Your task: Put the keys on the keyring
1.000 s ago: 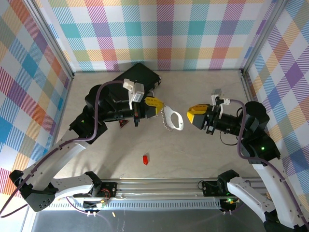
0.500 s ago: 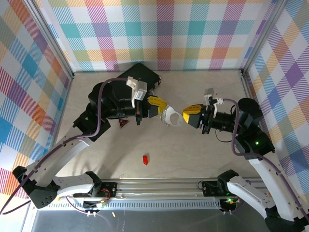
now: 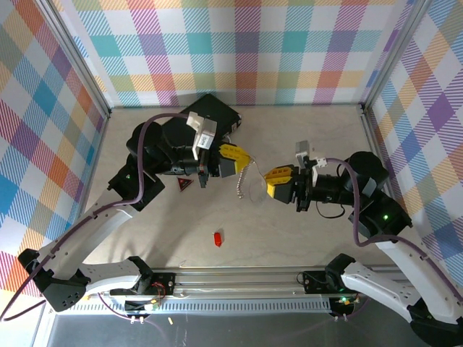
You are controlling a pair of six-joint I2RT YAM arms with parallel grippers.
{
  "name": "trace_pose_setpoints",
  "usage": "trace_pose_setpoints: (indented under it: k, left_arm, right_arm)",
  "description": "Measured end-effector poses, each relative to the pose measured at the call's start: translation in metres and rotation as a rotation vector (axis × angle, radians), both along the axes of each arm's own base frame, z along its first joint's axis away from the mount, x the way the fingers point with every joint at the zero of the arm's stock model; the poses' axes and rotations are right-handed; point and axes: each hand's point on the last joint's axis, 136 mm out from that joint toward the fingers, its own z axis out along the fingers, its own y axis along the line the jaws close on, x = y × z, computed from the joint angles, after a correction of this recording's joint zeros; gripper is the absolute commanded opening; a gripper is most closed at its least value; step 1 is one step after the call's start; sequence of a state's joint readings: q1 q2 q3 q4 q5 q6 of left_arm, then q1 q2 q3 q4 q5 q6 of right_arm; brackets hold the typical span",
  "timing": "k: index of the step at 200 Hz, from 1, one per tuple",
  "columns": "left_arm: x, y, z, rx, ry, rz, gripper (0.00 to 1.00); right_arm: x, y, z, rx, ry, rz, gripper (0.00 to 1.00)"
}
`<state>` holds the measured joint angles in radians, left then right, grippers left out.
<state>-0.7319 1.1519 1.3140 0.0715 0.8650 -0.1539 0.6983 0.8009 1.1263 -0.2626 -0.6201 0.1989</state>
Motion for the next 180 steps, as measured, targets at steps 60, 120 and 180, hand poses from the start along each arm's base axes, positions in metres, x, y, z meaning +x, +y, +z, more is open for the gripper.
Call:
trace_pose_setpoints:
  k: [60,120,180]
  left_arm:
    - [-0.001,0.002,0.008,-0.015,-0.016,0.003,0.0]
    - [0.013,0.002,0.0,0.015,-0.02,0.09,0.0]
    - [0.019,0.003,-0.005,0.033,-0.02,0.131,0.0]
  right_arm:
    - [-0.007,0.009,0.01,0.004,-0.042,0.027,0.66]
    - [-0.006,0.003,0.011,0.016,-0.047,-0.024,0.72]
    - [0.015,0.0,-0.004,-0.027,-0.023,-0.147,0.67]
